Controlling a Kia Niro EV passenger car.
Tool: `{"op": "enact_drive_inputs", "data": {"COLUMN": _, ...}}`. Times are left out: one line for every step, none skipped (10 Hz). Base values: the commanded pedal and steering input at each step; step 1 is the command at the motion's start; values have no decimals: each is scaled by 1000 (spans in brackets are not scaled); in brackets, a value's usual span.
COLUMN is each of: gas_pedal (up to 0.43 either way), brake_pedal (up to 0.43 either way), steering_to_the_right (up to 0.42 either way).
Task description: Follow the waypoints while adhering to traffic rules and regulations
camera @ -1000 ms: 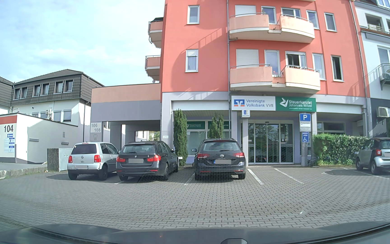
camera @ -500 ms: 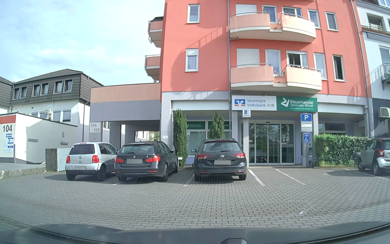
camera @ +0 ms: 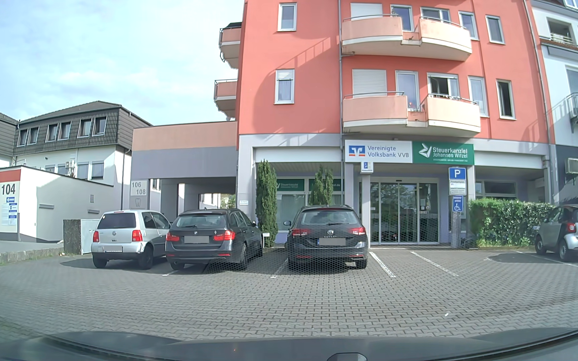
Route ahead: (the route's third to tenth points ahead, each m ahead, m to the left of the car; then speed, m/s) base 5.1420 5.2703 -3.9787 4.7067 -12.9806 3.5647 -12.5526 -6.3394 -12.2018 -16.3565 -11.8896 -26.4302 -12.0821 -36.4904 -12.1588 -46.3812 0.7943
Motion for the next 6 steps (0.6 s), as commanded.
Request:
{"op": "enact_drive_inputs", "data": {"gas_pedal": 150, "brake_pedal": 0, "steering_to_the_right": -53}}
{"op": "enact_drive_inputs", "data": {"gas_pedal": 150, "brake_pedal": 0, "steering_to_the_right": -74}}
{"op": "enact_drive_inputs", "data": {"gas_pedal": 130, "brake_pedal": 0, "steering_to_the_right": -106}}
{"op": "enact_drive_inputs", "data": {"gas_pedal": 98, "brake_pedal": 0, "steering_to_the_right": -149}}
{"op": "enact_drive_inputs", "data": {"gas_pedal": 98, "brake_pedal": 0, "steering_to_the_right": -184}}
{"op": "enact_drive_inputs", "data": {"gas_pedal": 79, "brake_pedal": 0, "steering_to_the_right": -229}}
